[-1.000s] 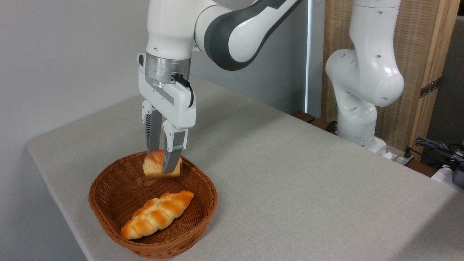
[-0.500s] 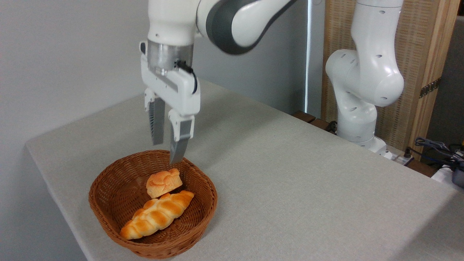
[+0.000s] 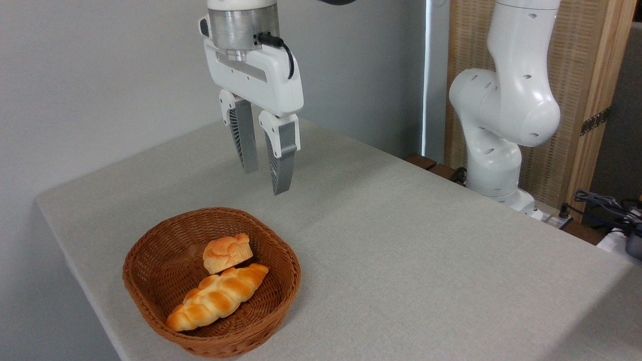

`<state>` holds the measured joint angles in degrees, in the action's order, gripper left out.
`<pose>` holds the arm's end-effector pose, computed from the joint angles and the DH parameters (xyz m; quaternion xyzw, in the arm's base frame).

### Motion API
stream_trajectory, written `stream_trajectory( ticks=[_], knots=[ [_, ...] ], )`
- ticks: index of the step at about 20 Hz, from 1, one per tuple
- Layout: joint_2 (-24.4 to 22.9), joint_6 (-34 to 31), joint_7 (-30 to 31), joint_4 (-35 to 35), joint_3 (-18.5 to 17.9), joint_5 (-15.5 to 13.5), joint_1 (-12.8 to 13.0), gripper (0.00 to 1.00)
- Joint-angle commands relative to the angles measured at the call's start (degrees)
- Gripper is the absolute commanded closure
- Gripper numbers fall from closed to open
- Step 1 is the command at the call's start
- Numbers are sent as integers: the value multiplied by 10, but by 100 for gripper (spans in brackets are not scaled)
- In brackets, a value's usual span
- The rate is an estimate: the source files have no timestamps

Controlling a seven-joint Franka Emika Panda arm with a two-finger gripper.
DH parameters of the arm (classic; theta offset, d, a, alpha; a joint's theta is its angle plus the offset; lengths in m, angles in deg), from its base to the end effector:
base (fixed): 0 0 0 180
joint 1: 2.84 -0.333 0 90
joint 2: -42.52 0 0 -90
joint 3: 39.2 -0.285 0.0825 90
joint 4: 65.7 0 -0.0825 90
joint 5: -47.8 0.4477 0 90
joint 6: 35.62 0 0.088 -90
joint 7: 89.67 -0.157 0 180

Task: Put bread into the basket

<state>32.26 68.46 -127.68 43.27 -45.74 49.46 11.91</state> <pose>0.5828 -0.0780 0.4931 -0.9175 0.3951 -0.0437 0.0158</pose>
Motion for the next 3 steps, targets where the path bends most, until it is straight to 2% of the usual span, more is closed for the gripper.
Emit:
stream_trajectory(
  ticks=[1, 3],
  knots=[
    [9, -5, 7, -16, -8, 3, -3, 0],
    [9, -6, 6, -19, -17, -1, -5, 0]
  ],
)
